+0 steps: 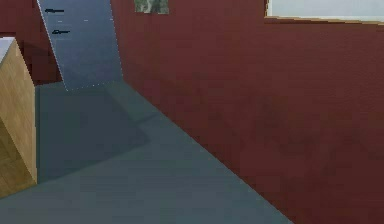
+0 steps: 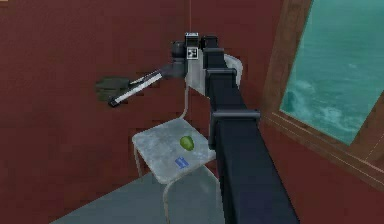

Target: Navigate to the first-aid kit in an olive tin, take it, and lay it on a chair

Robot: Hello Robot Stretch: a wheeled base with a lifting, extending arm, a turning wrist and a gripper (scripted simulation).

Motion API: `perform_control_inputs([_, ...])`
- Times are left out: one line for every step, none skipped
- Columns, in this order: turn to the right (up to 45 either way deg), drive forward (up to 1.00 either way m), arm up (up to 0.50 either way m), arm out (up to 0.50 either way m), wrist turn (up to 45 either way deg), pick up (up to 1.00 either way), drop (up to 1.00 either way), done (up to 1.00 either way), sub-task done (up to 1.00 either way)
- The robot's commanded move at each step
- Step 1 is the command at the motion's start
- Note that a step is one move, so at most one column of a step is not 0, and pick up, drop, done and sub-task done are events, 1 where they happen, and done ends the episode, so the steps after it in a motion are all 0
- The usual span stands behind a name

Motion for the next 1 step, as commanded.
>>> perform_control_inputs([0.0,0.00,0.00,0.00,-45.0,0.00,0.00,0.00,0.00])
